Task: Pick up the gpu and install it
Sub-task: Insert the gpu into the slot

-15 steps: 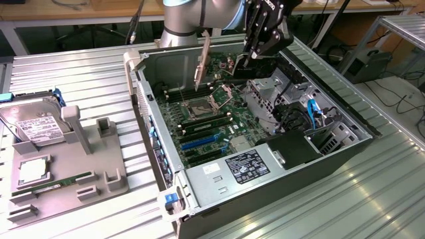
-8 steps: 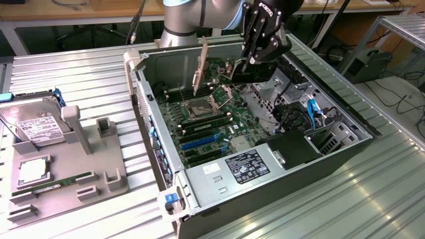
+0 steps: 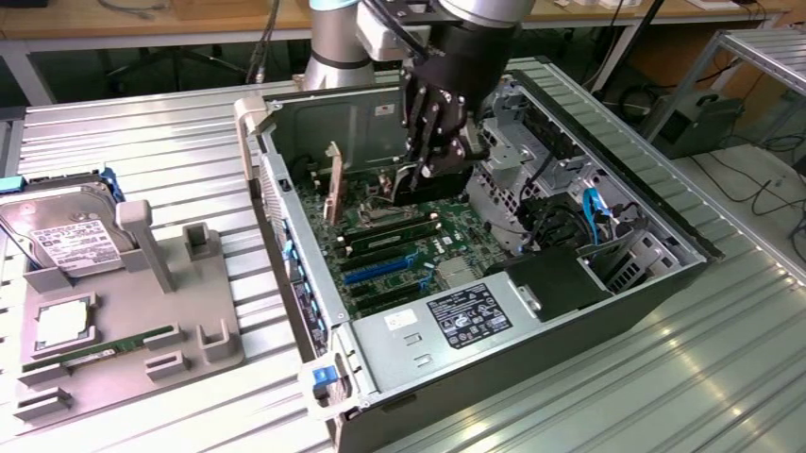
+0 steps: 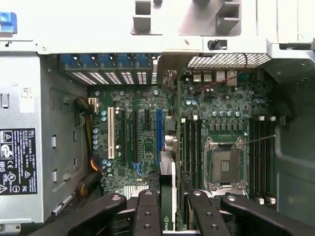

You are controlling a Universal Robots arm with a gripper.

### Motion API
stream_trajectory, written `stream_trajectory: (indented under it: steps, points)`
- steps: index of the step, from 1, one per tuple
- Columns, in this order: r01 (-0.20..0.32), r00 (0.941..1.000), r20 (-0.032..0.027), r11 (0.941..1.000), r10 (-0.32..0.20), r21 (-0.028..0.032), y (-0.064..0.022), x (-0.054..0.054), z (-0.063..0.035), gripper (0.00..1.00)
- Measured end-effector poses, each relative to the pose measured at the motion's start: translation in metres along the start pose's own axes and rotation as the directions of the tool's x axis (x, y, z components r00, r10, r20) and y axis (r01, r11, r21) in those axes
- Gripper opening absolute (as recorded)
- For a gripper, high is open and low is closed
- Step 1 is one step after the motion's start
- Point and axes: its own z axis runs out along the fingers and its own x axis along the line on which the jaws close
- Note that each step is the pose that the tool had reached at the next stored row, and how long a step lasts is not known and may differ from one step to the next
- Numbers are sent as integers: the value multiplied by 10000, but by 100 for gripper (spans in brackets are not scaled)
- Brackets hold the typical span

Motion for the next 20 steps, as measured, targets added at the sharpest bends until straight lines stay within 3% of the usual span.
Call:
stream_trajectory:
  steps: [2, 3, 4, 5, 6, 7, 20]
  points:
    - [34, 10000, -2, 10000, -34, 19, 29, 13, 61, 26]
    - [36, 10000, -2, 10000, -36, 57, 49, 33, 109, 26]
    - [21, 10000, 0, 9998, -21, 204, 80, 69, 239, 26]
    - [-42, 10000, 6, 9997, 42, 253, 119, 75, 354, 26]
    - [-61, 10000, 8, 9996, 61, 277, 153, 82, 533, 26]
    - [-60, 10000, 7, 9996, 60, 278, 146, 86, 642, 26]
    - [-46, 10000, 6, 9996, 45, 277, 135, 104, 884, 26]
